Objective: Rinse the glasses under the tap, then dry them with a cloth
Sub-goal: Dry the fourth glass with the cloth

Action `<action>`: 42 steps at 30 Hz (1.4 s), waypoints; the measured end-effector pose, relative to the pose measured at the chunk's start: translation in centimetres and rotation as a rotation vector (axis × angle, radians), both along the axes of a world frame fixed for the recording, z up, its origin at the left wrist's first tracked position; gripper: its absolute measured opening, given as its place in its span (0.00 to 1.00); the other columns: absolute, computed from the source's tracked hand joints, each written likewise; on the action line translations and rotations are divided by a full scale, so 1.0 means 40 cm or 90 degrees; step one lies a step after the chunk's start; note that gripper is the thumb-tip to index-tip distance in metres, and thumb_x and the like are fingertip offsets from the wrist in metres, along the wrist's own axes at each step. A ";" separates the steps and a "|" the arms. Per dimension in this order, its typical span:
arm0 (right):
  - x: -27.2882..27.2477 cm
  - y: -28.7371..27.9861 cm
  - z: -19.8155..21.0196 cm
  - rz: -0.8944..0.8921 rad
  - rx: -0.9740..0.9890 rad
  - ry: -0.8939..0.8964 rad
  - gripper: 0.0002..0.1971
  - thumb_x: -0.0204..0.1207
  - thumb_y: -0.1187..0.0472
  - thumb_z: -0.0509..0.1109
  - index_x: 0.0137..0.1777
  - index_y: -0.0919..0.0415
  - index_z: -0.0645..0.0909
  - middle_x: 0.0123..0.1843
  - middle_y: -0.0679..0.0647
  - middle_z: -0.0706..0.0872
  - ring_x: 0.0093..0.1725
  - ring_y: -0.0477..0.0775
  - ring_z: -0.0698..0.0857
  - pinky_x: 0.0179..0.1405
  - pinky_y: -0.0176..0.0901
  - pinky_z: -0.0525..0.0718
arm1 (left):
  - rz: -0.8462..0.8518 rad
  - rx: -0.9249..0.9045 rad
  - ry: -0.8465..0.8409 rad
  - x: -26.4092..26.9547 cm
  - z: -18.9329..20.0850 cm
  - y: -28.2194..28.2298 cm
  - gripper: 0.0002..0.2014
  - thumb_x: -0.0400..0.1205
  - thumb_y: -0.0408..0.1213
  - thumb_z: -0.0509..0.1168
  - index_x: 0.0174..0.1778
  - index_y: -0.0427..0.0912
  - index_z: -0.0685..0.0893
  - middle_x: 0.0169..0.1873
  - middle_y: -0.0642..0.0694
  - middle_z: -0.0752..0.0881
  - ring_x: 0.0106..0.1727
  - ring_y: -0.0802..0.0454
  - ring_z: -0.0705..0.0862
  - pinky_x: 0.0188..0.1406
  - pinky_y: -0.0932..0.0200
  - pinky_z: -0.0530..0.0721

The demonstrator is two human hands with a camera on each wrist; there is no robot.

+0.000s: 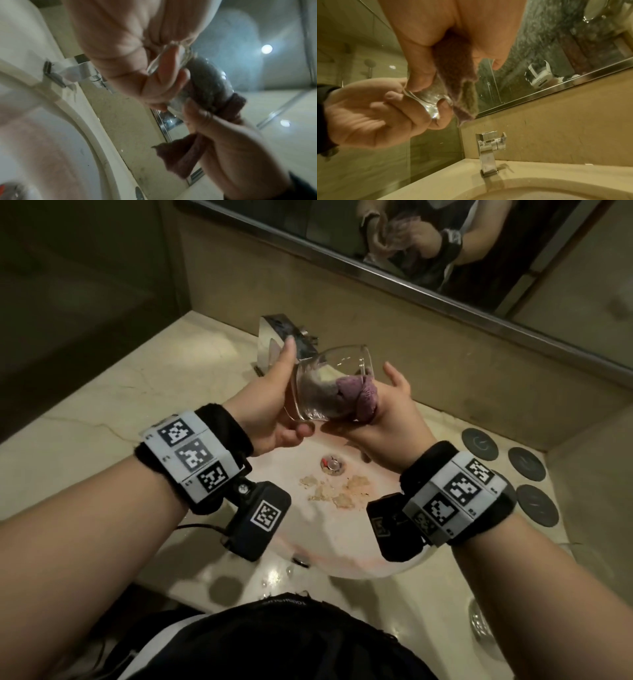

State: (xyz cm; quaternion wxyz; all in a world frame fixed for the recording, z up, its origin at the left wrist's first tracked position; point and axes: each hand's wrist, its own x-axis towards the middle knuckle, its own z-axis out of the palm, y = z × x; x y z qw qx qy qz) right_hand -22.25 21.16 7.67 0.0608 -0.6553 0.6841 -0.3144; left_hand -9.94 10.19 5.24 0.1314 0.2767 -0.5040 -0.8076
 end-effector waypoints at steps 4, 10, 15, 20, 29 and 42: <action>0.008 0.005 0.025 -0.016 0.129 -0.292 0.14 0.68 0.65 0.78 0.47 0.46 0.81 0.29 0.33 0.86 0.34 0.39 0.85 0.57 0.45 0.83 | 0.084 -0.128 -0.003 -0.013 -0.011 0.006 0.34 0.83 0.63 0.49 0.68 0.34 0.73 0.33 0.43 0.77 0.22 0.57 0.72 0.15 0.69 0.68; -0.002 -0.009 0.024 0.060 0.137 -0.694 0.22 0.62 0.73 0.74 0.57 0.61 0.81 0.52 0.55 0.90 0.56 0.57 0.88 0.56 0.49 0.86 | 0.091 -0.662 0.032 0.009 -0.013 -0.002 0.32 0.73 0.71 0.55 0.62 0.50 0.61 0.49 0.61 0.73 0.46 0.76 0.80 0.40 0.77 0.80; -0.018 -0.009 0.028 -0.021 0.084 -0.238 0.17 0.67 0.63 0.79 0.50 0.43 0.82 0.37 0.35 0.87 0.45 0.35 0.85 0.64 0.52 0.75 | 0.056 -0.343 0.061 0.022 -0.001 -0.019 0.33 0.69 0.77 0.47 0.61 0.59 0.71 0.58 0.46 0.80 0.50 0.50 0.86 0.37 0.59 0.88; -0.009 -0.016 0.029 0.020 0.079 -0.015 0.19 0.68 0.59 0.78 0.46 0.33 0.76 0.26 0.22 0.78 0.51 0.34 0.78 0.79 0.48 0.43 | 0.017 -0.045 -0.004 0.003 0.015 -0.011 0.38 0.80 0.69 0.44 0.68 0.41 0.77 0.47 0.37 0.84 0.27 0.53 0.76 0.14 0.69 0.71; -0.089 0.030 0.028 -0.017 0.143 -0.698 0.19 0.78 0.53 0.63 0.60 0.69 0.75 0.31 0.66 0.88 0.27 0.57 0.88 0.39 0.48 0.90 | 0.135 -0.495 -0.013 0.025 0.008 -0.008 0.09 0.86 0.47 0.50 0.59 0.49 0.68 0.42 0.53 0.79 0.35 0.66 0.79 0.30 0.71 0.77; 0.035 -0.016 0.097 -0.149 -0.130 -0.282 0.13 0.73 0.59 0.75 0.49 0.48 0.72 0.51 0.44 0.79 0.53 0.44 0.80 0.54 0.39 0.80 | 0.195 -0.013 0.109 -0.004 -0.033 -0.006 0.24 0.76 0.54 0.67 0.62 0.44 0.78 0.58 0.40 0.85 0.63 0.39 0.80 0.60 0.45 0.76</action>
